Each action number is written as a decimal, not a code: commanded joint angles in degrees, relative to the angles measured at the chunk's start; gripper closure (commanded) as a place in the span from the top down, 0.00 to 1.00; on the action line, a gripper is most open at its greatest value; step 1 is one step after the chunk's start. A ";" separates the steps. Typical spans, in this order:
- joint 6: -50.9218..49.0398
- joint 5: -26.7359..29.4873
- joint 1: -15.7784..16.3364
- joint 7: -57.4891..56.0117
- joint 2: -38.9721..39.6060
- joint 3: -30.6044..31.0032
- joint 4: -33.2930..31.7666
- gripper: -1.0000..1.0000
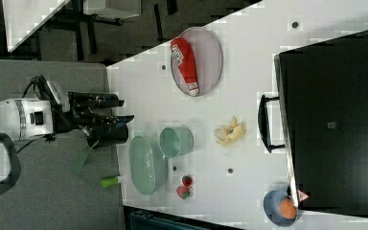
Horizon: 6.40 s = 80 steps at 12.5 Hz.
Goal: Pick Banana and place it in mug.
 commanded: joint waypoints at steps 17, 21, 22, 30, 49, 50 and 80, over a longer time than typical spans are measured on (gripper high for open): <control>43.22 -1.31 -0.74 -0.69 1.38 -2.31 -40.45 1.00; 50.22 -0.85 -0.74 -0.69 11.76 -2.23 -40.17 1.00; 53.27 -0.85 -0.73 -0.69 13.64 -2.09 -40.16 1.00; 60.34 -0.82 -0.77 -0.69 20.19 -1.58 -39.81 0.59; 1.92 -0.52 1.77 3.27 -14.28 6.86 -21.03 0.24; 1.06 -0.08 2.22 6.96 -13.93 9.05 -19.30 0.24; 30.61 1.34 2.16 33.70 -3.24 19.98 -28.27 1.00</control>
